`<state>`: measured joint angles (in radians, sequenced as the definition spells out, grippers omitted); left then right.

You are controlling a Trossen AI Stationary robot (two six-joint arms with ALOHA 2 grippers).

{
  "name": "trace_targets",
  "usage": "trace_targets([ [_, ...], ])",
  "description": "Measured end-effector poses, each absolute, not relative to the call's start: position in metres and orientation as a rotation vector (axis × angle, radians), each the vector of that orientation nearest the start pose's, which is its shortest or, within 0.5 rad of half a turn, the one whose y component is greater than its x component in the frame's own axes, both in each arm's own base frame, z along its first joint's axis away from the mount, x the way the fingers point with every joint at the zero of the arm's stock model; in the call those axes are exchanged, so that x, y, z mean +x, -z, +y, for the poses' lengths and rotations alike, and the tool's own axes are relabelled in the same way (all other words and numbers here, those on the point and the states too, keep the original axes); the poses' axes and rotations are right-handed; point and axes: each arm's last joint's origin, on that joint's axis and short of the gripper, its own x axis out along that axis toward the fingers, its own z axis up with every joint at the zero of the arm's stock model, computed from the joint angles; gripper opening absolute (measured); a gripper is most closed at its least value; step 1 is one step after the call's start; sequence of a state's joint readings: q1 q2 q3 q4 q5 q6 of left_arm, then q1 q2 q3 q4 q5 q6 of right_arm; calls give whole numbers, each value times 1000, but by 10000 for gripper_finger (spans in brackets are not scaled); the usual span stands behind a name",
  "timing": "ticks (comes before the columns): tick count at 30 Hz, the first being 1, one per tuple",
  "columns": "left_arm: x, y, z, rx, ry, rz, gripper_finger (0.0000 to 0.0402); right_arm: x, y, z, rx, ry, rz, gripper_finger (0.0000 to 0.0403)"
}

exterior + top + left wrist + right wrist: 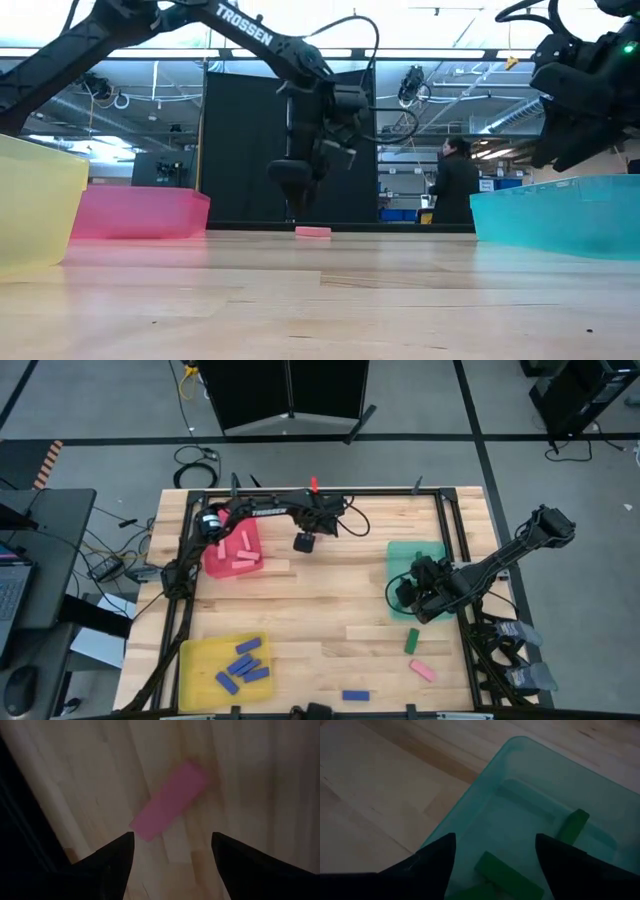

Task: Sort blocks
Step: Put the pink block into the red bin

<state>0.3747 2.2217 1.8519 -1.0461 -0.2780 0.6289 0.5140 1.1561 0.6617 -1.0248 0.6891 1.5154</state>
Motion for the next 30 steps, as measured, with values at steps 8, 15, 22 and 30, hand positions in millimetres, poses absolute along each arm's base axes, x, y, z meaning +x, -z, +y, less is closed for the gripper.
trace_targets([
  [8,415,-181,176,482,17,1509,272,150,-192,64,457,939,792,282],
  [15,419,-157,178,489,45,1551,273,151,-192,63,444,943,780,282],
  [22,428,-162,184,472,50,1448,267,151,-192,62,436,940,784,276],
  [30,425,-160,198,379,1,1451,230,151,-192,62,435,940,782,275],
])
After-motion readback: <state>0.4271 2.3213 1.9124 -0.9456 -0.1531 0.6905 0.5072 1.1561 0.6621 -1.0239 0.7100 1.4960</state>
